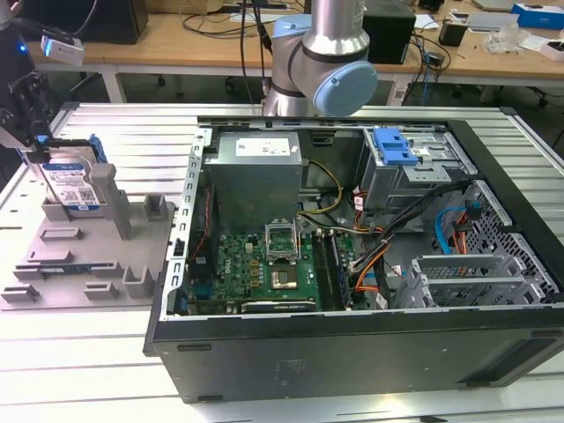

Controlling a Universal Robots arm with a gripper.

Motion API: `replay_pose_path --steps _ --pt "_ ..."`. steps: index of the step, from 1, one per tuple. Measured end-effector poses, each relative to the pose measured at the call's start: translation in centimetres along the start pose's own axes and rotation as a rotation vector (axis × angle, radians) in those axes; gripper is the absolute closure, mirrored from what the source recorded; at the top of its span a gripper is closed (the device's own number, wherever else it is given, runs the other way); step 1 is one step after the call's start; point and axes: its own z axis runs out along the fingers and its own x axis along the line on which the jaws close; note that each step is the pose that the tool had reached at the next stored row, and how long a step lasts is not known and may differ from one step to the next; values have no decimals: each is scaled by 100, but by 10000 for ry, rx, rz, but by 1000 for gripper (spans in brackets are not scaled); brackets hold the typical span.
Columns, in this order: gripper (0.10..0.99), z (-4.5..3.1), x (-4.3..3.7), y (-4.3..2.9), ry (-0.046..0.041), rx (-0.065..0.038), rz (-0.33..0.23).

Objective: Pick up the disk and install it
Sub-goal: 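Pick up the disk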

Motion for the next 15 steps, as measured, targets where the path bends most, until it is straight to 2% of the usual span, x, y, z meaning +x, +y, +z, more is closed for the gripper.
replay_pose_path --steps 15 --pt "678 71 1 1 -2 1 -1"
